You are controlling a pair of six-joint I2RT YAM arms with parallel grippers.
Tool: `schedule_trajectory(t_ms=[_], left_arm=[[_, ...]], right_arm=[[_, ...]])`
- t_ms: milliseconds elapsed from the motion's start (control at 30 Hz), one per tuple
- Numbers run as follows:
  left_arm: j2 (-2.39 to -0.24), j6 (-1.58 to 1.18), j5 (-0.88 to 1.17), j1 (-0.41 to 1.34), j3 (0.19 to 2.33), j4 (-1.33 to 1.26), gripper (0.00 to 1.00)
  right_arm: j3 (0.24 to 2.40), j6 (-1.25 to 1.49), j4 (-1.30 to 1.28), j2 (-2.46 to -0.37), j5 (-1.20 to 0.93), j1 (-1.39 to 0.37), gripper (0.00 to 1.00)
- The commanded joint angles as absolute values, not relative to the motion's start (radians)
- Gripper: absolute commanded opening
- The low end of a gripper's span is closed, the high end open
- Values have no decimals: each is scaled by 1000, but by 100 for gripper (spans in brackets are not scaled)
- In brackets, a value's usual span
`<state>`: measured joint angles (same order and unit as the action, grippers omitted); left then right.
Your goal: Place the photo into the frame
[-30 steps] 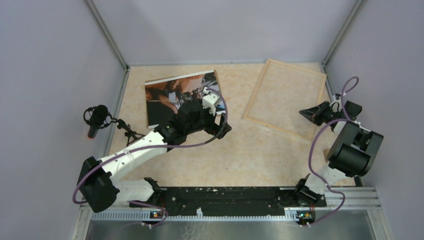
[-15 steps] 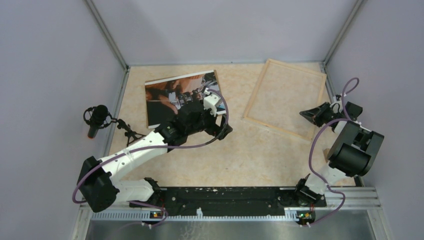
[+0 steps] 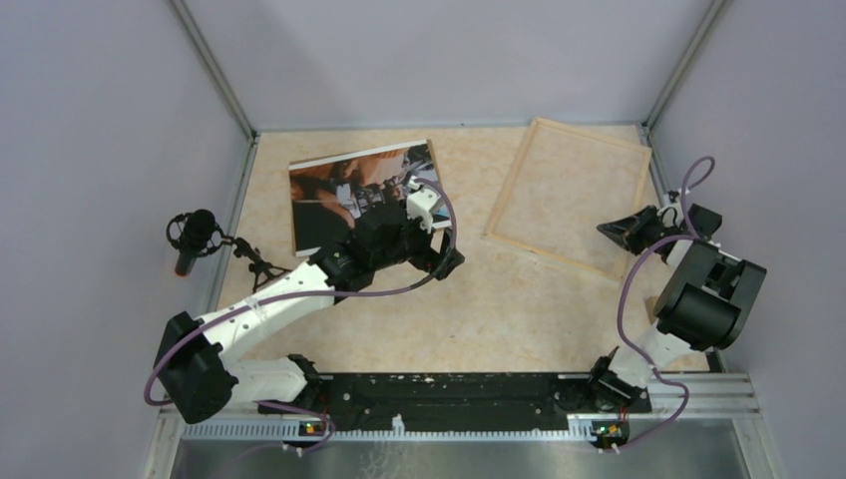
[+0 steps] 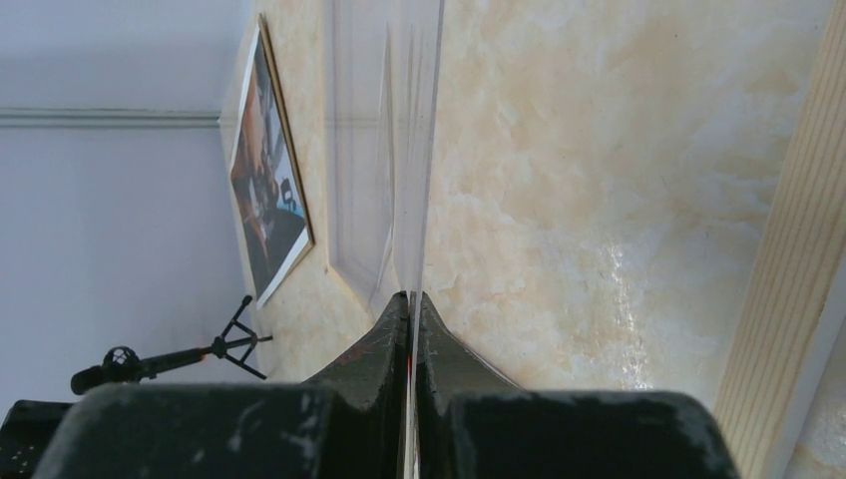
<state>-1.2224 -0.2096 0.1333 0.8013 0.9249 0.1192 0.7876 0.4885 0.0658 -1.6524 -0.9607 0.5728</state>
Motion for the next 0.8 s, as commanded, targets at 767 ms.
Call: schedule_trajectory(t_ms=[767], left_arm=[[-1217, -192, 116, 819, 923, 81, 98]], right_arm=[[810, 433, 87, -1653, -945, 594, 0]])
